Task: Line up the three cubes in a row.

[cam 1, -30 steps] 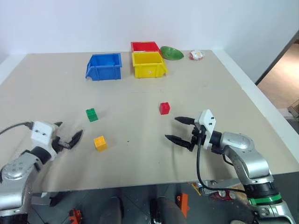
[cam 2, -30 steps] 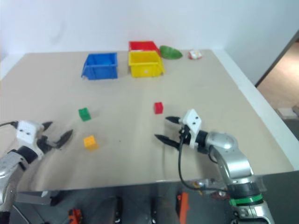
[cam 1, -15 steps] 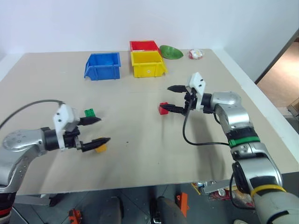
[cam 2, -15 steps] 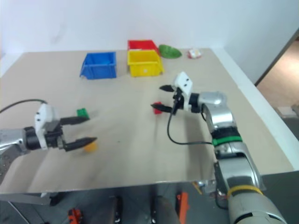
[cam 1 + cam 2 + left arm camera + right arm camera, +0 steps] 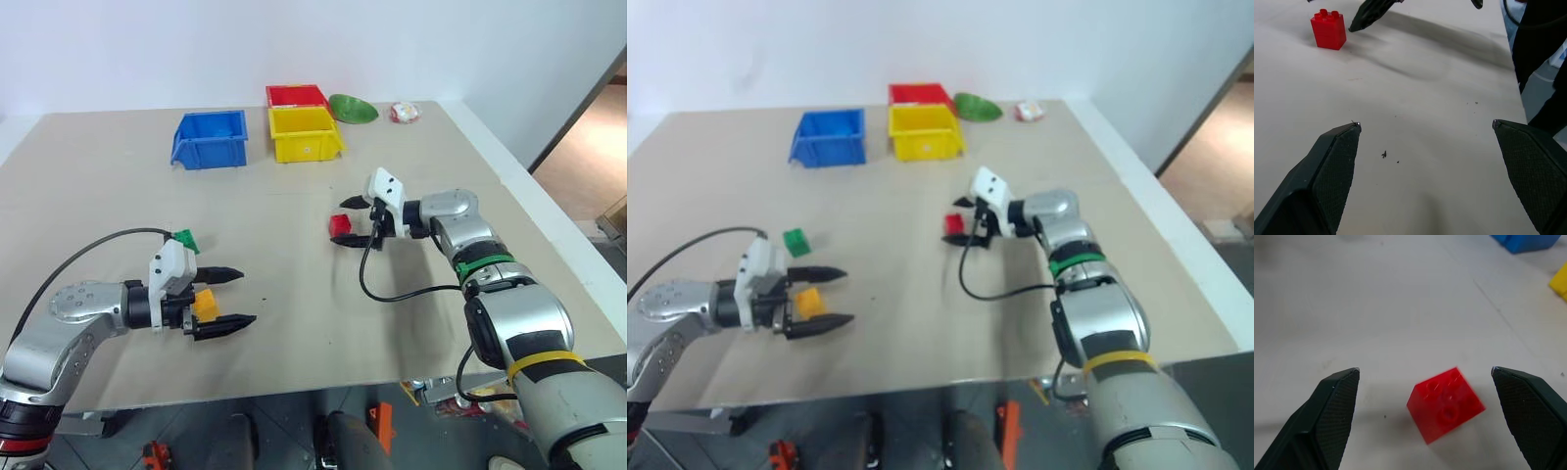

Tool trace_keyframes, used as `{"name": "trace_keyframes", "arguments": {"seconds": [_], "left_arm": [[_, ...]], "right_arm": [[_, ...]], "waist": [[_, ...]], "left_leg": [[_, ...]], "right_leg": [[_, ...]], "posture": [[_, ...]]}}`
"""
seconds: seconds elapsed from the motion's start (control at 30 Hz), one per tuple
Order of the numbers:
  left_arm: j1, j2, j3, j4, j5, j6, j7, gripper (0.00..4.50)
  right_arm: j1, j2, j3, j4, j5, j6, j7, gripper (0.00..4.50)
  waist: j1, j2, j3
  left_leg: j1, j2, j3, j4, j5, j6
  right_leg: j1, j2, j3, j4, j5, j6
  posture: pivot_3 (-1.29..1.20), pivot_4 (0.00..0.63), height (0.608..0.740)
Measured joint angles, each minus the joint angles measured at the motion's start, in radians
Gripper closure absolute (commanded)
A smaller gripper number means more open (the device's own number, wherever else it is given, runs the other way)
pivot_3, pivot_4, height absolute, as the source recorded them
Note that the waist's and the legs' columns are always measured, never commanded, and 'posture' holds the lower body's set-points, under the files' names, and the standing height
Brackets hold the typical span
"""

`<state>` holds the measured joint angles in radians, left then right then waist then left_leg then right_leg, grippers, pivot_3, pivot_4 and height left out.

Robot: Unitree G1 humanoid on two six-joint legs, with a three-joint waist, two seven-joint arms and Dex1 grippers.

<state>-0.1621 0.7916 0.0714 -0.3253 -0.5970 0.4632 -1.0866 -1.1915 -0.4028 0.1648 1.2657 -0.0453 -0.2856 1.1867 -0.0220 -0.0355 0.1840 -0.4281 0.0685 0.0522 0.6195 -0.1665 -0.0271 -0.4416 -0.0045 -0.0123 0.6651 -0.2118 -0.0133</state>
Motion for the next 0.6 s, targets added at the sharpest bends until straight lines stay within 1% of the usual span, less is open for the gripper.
{"name": "trace_keyframes", "arguments": {"seconds": [0.57, 0.6], "left_arm": [[0.094, -0.002, 0.056, -0.095, -0.013, 0.02, 0.107, 0.04], [0.098, -0.002, 0.056, -0.1, -0.014, 0.024, 0.114, 0.01]], "right_arm": [[-0.037, 0.054, 0.001, 0.059, -0.118, -0.032, -0.12, 0.0], [-0.037, 0.055, 0.002, 0.06, -0.126, -0.033, -0.13, 0.26]], "waist": [[-0.001, 0.0, 0.0], [-0.001, 0.0, 0.0]], "left_leg": [[0.001, 0.0, 0.001, 0.0, 0.0, 0.0], [0.001, 0.0, 0.001, 0.0, 0.0, 0.0]], "right_leg": [[0.0, 0.0, 0.001, 0.001, 0.0, 0.0], [0.0, 0.0, 0.001, 0.001, 0.0, 0.0]], "posture": [[0.0, 0.15, 0.74], [0.0, 0.15, 0.74]]}}
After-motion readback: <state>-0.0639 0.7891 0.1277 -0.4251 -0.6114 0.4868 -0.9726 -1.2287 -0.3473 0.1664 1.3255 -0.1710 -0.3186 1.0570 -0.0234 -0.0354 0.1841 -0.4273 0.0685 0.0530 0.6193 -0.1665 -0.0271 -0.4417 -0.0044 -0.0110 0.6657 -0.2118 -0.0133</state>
